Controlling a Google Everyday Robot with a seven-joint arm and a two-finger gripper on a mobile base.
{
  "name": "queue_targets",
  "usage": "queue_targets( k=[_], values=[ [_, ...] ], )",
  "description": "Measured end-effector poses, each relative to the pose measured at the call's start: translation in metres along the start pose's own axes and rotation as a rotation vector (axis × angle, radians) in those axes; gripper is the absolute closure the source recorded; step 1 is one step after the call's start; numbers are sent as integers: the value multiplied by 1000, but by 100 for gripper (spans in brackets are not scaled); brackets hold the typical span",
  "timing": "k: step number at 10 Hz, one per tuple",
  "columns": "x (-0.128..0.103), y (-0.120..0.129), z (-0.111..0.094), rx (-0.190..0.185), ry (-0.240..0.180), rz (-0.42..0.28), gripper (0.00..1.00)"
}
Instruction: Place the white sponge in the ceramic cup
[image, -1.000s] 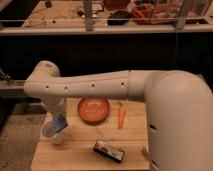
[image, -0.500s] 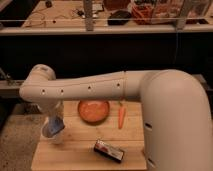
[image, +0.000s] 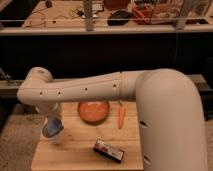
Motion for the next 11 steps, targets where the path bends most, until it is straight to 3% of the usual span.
queue_targets(
  k=[8, 11],
  values=[
    [3, -10, 6, -10, 5, -25, 100],
    [3, -12, 6, -10, 5, -26, 94]
  ],
)
